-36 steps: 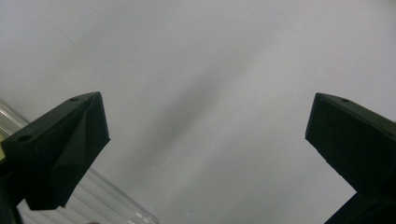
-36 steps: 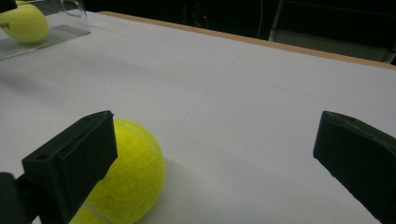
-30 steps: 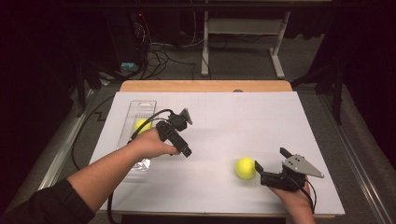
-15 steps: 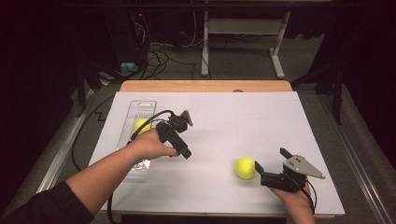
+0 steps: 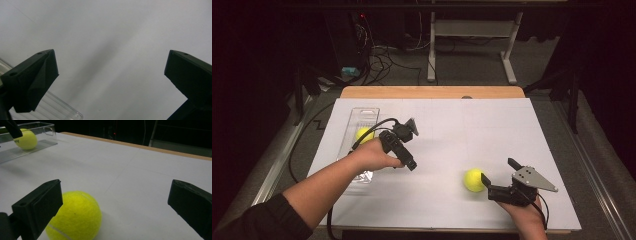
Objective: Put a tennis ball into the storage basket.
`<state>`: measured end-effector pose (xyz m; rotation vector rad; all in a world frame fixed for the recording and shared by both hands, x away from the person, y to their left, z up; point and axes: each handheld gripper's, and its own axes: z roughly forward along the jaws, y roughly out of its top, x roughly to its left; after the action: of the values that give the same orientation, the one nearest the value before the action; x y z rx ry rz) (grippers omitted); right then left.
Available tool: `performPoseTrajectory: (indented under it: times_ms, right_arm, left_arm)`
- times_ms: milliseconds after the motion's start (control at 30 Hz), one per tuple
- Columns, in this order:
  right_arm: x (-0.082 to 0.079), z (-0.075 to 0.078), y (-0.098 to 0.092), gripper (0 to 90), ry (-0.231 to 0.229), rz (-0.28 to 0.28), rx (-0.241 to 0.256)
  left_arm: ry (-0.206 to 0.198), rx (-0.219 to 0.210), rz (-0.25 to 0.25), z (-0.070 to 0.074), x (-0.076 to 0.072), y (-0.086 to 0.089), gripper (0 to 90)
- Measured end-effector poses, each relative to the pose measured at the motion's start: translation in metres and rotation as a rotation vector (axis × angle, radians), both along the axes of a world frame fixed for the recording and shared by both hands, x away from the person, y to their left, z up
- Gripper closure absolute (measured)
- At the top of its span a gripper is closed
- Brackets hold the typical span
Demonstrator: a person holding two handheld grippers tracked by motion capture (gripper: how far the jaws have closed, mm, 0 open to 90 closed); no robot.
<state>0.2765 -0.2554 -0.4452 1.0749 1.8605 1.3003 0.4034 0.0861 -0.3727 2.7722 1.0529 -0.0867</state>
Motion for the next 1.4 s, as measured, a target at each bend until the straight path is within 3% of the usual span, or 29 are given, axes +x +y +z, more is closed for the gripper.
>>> performPoseTrajectory:
  times_ms: [533,1400]
  right_arm:
    - [0.000,0.000,0.019,0.0,0.021,0.053,-0.018]
    - [0.005,-0.015,0.034,0.0,0.166,0.106,-0.059]
  left_arm:
    - [-0.001,0.001,-0.011,-0.001,0.000,-0.002,0.2]
    - [0.002,0.004,-0.020,0.001,0.000,-0.003,0.3]
